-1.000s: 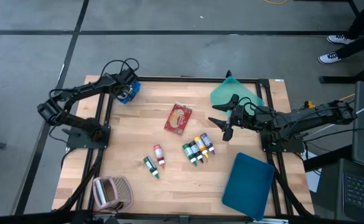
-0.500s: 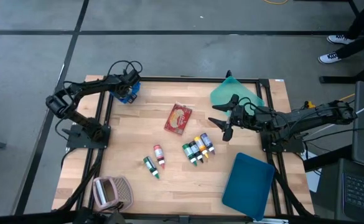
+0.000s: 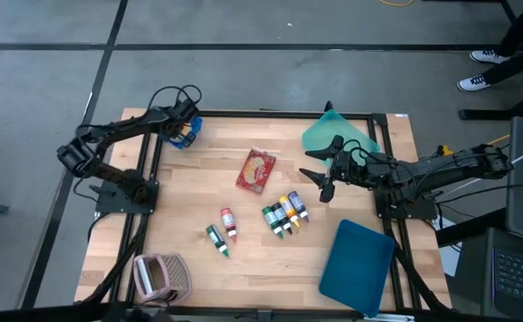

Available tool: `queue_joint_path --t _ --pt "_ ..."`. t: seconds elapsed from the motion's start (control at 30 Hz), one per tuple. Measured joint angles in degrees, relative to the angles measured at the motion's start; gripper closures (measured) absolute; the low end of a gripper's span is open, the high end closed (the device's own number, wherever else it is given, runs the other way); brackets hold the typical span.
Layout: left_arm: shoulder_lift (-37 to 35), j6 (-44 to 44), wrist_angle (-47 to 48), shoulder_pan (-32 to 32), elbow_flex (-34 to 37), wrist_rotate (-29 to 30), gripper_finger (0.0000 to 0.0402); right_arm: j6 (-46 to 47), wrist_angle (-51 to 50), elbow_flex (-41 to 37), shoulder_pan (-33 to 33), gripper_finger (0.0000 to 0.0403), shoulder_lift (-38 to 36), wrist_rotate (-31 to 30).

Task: Pick & Place Food Item
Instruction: Put the yellow donut into the top blue bin

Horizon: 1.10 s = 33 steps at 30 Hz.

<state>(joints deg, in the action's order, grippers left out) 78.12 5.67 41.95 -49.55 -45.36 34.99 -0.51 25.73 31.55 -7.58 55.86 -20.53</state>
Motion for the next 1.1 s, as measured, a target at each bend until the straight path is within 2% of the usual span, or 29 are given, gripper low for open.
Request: queue_joint_path --t 0.3,0.47,0.6,0.83,1.1 --pt "-4.93 0.01 4.8 2.38 -4.41 3.44 0.0397 0.0 0.01 0.0 0.01 0.0149 0.0 -0.03" --pt "-5.49 0.55 6.03 4.74 -6.67 0.61 0.0397 0.0 0.02 0.0 0.0 0.0149 0.0 -0.03" --pt "-4.16 2.11 7.58 7.32 -6.62 -2.58 0.0397 0.0 0.03 0.0 -0.01 0.0149 0.0 -0.03" --pt "-0.95 2.53 11.2 10.22 -6.62 -1.67 0.0397 0.0 0.03 0.0 0.01 0.0149 0.0 -0.02" --pt "2.62 0.43 11.08 10.45 -6.62 -0.07 0.0397 0.0 0.03 0.0 0.0 0.0149 0.0 0.0"
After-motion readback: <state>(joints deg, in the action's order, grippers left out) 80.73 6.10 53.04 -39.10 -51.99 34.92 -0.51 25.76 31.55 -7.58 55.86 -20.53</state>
